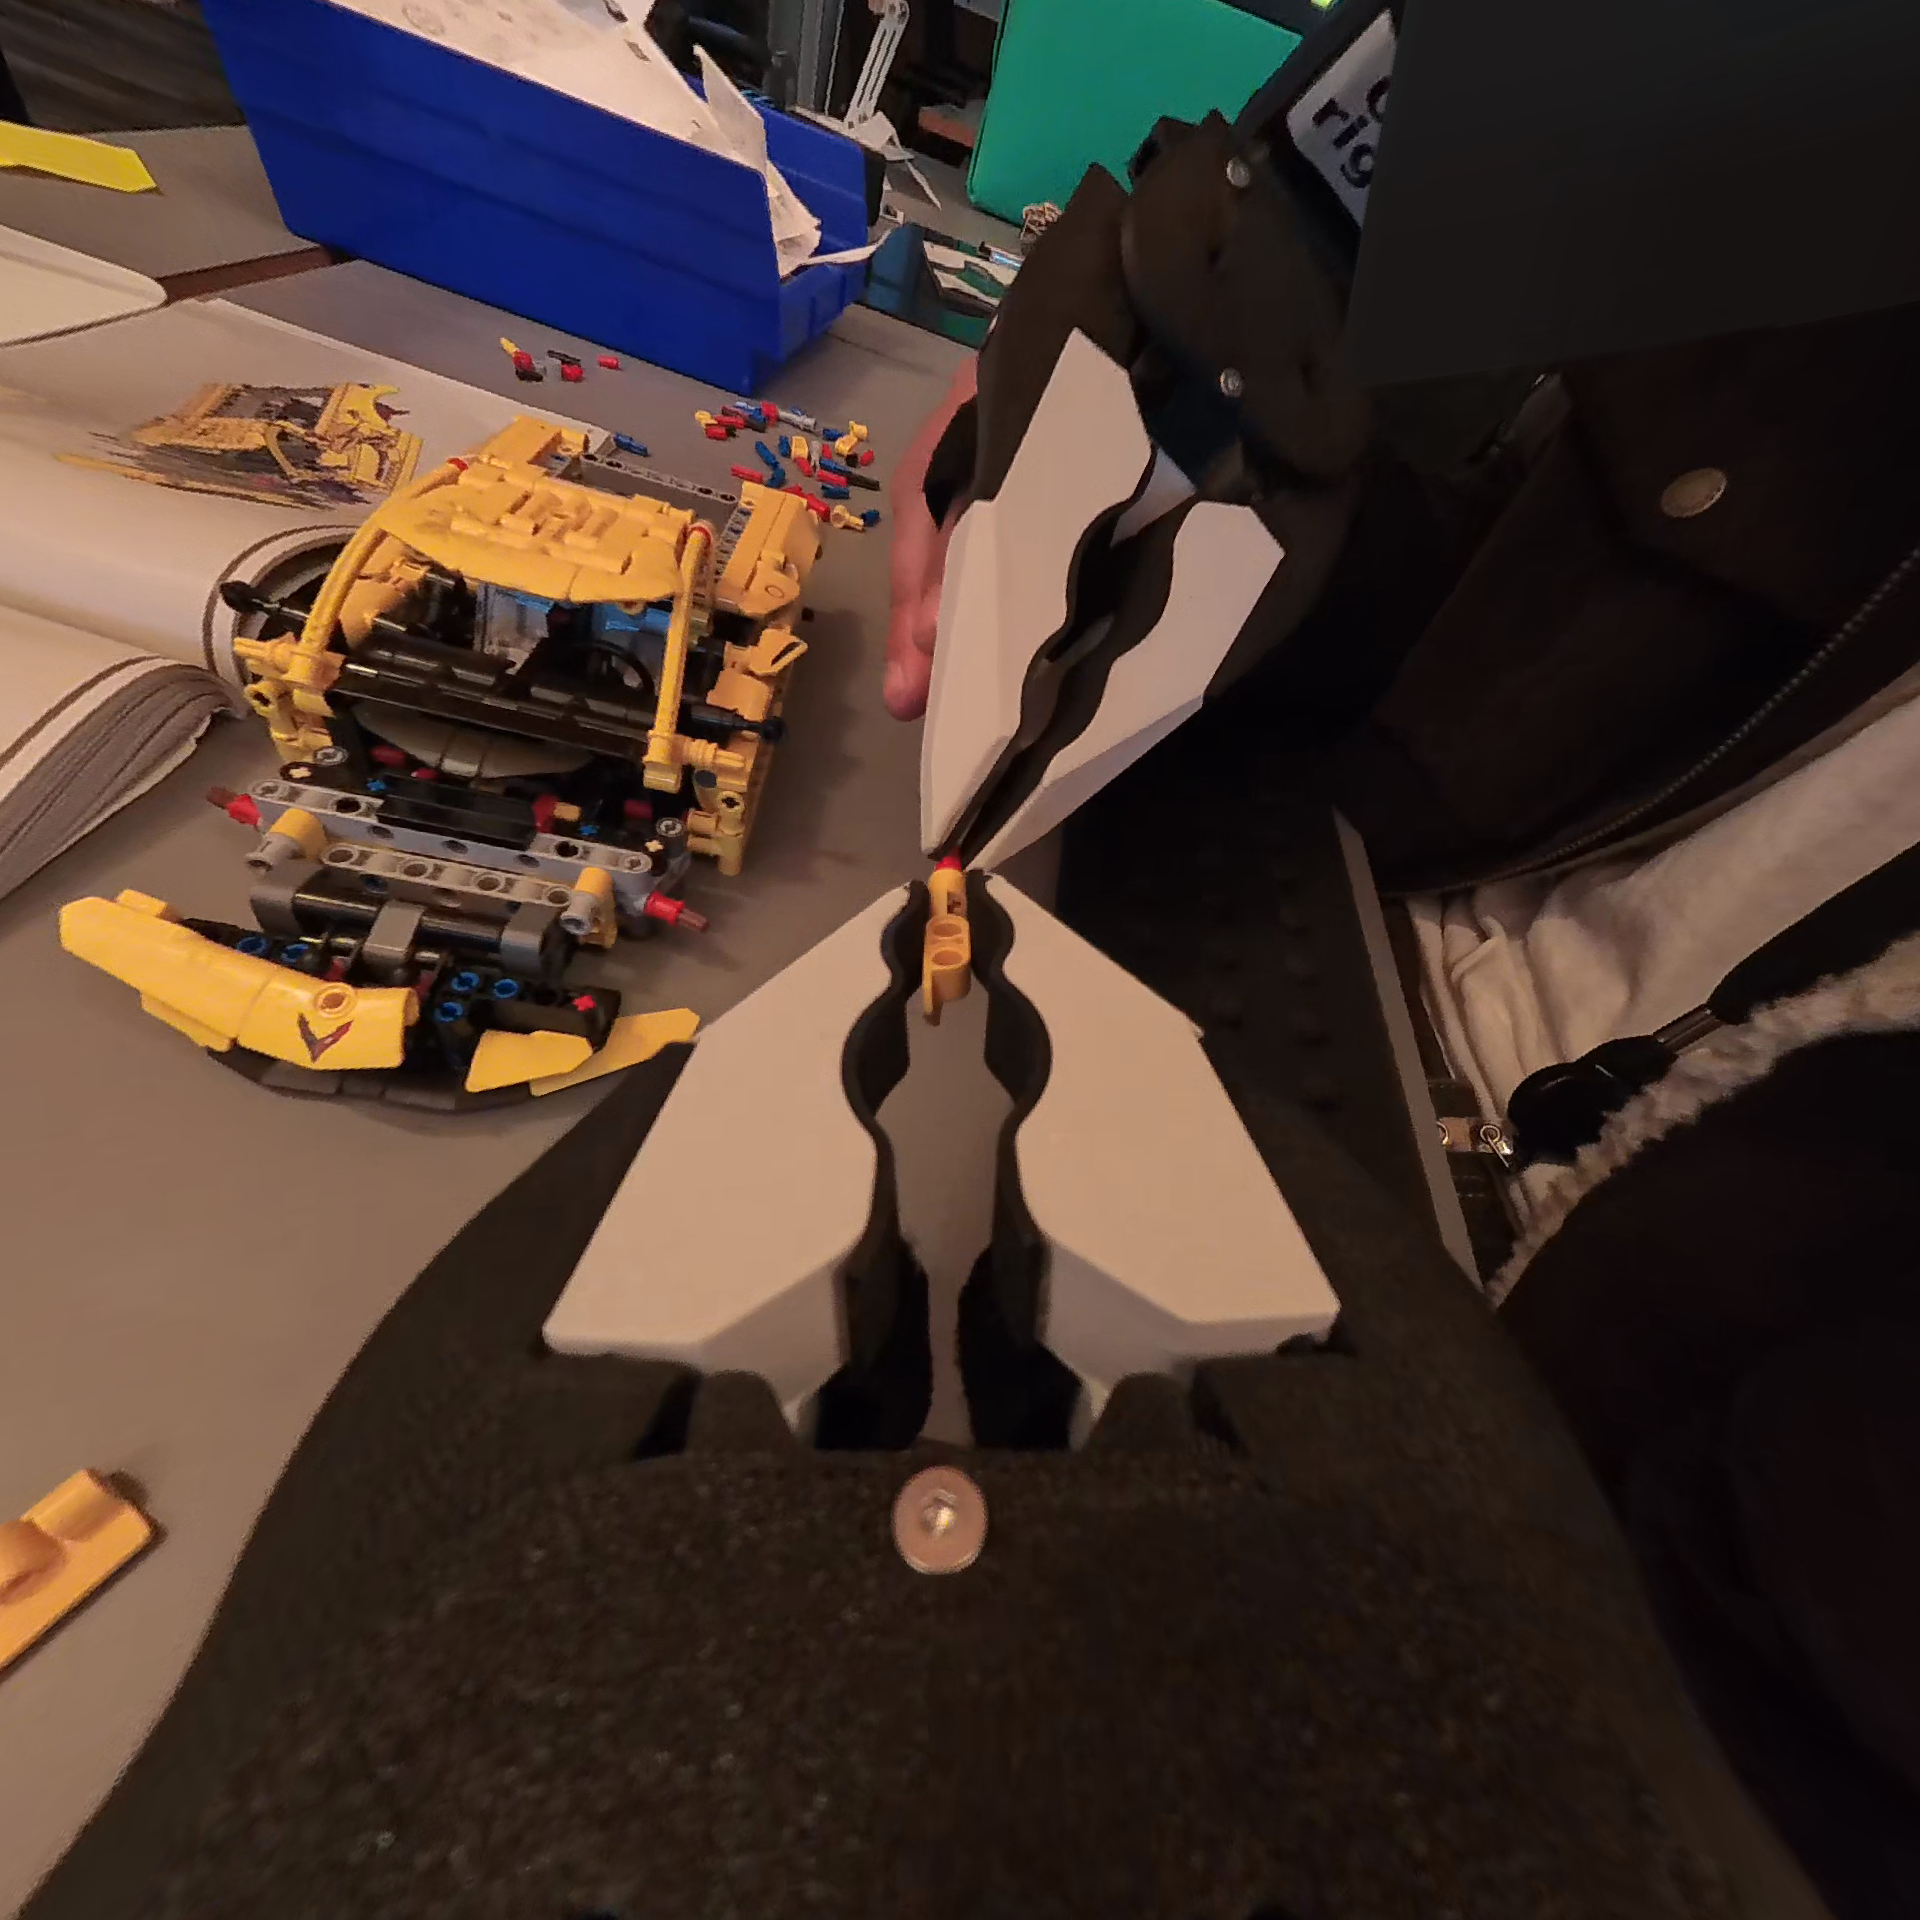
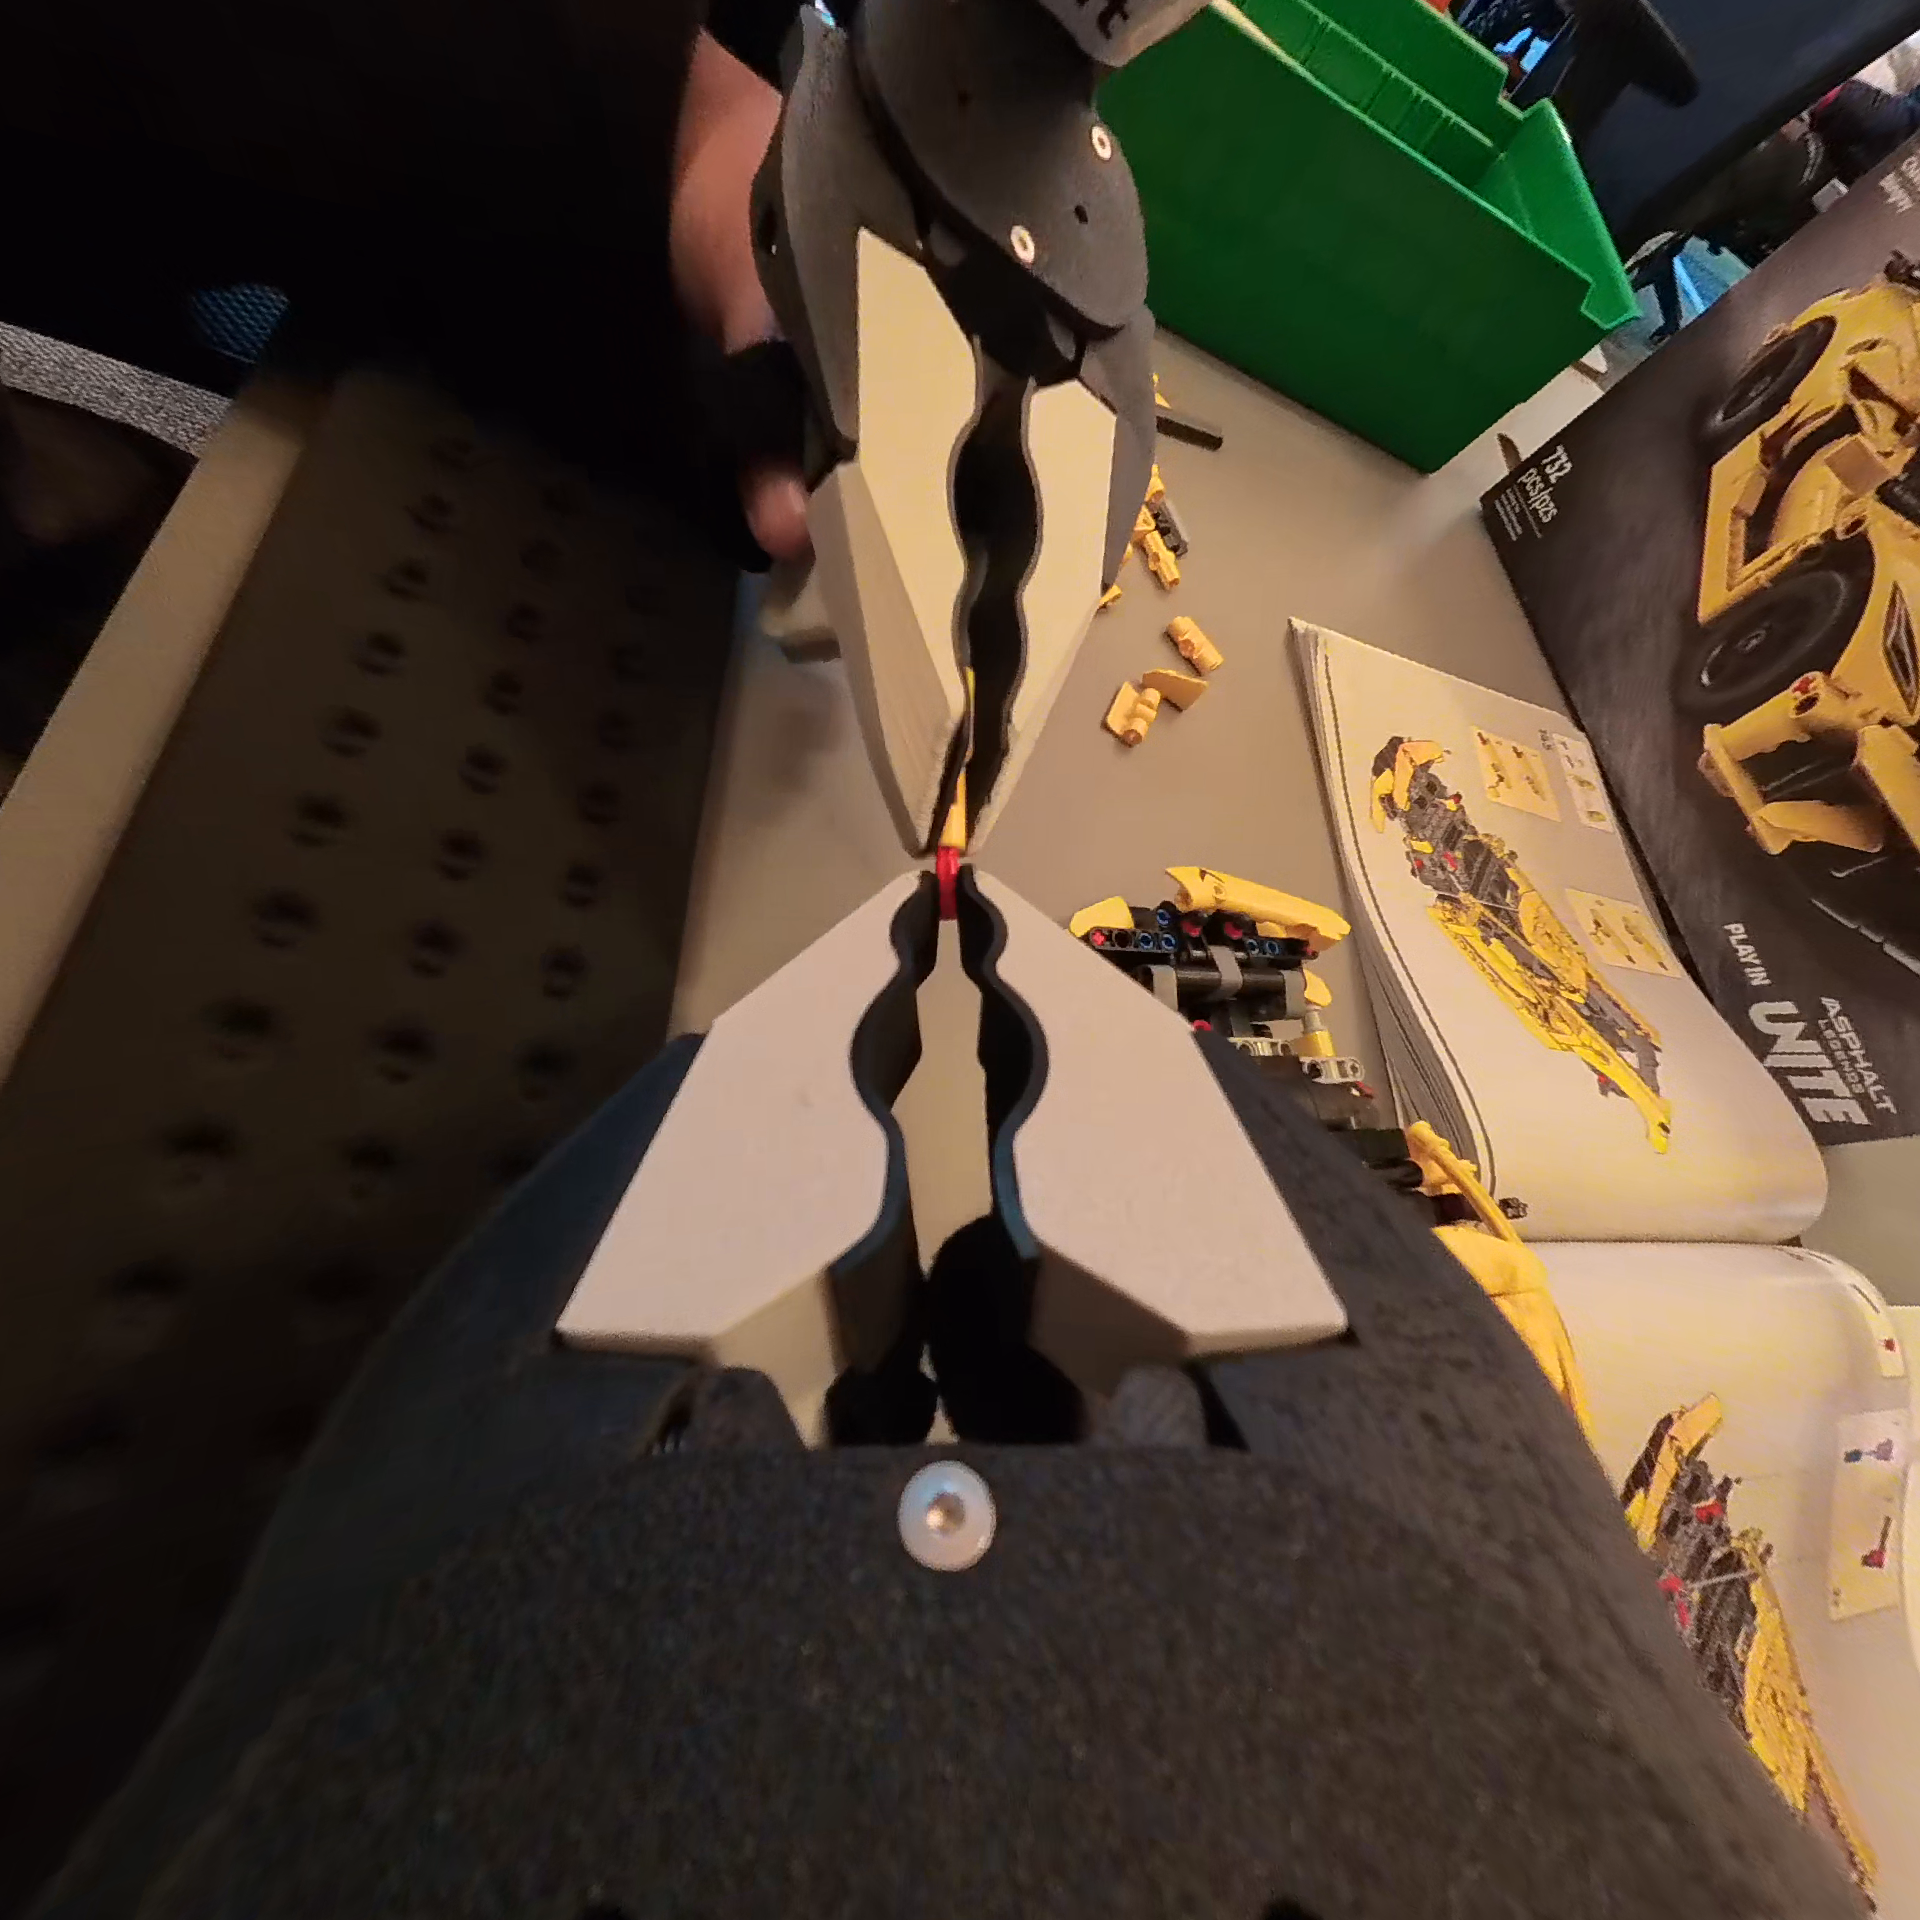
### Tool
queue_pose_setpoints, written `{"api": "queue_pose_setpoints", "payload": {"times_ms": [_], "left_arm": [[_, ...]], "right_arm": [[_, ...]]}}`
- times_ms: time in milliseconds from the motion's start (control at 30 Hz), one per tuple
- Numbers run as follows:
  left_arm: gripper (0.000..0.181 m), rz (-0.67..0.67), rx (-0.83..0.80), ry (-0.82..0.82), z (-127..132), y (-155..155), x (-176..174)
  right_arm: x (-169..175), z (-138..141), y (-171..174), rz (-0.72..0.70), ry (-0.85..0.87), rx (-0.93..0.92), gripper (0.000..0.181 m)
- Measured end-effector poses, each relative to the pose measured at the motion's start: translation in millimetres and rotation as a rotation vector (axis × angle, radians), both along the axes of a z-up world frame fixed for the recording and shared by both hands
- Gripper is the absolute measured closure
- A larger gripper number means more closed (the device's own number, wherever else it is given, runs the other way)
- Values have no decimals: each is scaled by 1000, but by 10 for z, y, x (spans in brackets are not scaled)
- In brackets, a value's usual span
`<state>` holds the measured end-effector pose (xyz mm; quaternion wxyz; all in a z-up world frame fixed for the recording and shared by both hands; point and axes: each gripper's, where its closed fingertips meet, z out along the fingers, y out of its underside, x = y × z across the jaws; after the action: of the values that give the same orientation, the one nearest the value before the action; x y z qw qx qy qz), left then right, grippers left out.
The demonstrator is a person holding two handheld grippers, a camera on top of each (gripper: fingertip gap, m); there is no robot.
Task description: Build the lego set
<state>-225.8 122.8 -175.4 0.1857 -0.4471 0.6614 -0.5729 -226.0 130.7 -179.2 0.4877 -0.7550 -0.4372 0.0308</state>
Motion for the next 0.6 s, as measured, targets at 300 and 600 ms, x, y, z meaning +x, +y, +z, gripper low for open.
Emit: {"api": "queue_pose_setpoints", "payload": {"times_ms": [300, 600], "left_arm": [[175, 34, 54, 12, -68, 27, 42], [174, 32, -48, -93, 197, 42, 11]], "right_arm": [[32, -59, 34, -35, 19, -36, 180], [13, 160, 32, -18, 274, -59, 178]]}}
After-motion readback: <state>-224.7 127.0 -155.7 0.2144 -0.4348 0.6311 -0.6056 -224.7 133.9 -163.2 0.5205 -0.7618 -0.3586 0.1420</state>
